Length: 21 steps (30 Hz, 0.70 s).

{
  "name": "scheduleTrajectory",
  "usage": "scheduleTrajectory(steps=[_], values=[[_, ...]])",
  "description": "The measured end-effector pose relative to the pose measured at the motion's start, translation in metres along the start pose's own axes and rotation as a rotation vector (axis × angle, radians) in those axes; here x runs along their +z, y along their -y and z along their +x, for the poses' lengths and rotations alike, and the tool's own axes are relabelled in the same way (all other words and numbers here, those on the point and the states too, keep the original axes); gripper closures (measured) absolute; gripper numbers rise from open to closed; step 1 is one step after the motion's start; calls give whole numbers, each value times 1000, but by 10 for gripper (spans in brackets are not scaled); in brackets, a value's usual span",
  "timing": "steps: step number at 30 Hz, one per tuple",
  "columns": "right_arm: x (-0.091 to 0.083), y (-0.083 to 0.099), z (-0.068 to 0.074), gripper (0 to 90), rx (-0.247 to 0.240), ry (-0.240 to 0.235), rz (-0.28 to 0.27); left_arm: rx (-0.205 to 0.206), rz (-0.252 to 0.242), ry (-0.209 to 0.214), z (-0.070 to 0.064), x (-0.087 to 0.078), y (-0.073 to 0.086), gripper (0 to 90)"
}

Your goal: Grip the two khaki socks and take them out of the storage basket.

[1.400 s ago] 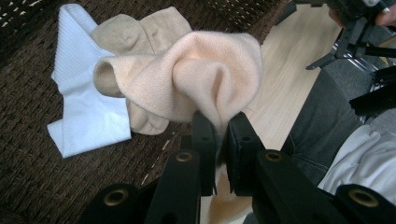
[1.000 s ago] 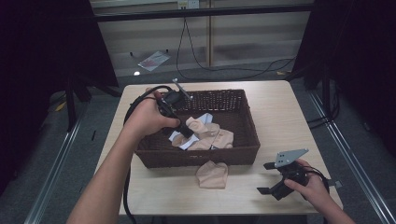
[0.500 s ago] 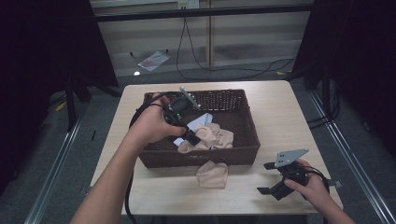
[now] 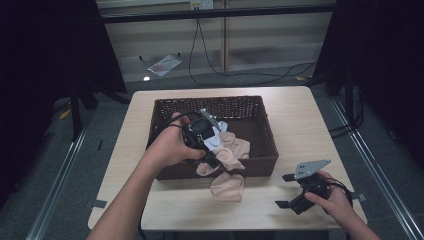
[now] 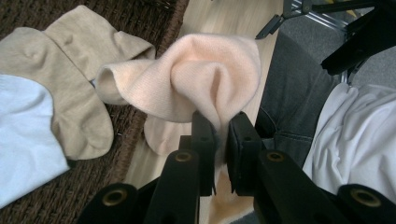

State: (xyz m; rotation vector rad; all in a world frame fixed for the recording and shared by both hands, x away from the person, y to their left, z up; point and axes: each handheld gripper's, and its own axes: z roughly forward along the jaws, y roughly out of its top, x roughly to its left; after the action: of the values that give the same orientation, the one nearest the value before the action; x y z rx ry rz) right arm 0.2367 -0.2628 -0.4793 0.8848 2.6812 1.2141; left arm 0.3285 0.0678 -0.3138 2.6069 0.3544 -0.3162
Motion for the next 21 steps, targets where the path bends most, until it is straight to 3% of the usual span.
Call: scheduleTrajectory(steps=[4, 14, 16, 20, 21], values=[[0, 0, 0, 47, 0, 0, 0, 22, 8, 6, 0, 12, 3, 804], [0, 0, 0, 47, -2, -1, -1, 15, 20, 21, 4, 43, 12, 760], [0, 0, 0, 47, 0, -1, 0, 17, 20, 7, 5, 48, 13, 681], [0, 0, 0, 47, -2, -1, -1, -3, 10, -36, 4, 54, 15, 391], [0, 0, 0, 47, -2, -1, -1, -3, 22, -35, 4, 53, 16, 356]])
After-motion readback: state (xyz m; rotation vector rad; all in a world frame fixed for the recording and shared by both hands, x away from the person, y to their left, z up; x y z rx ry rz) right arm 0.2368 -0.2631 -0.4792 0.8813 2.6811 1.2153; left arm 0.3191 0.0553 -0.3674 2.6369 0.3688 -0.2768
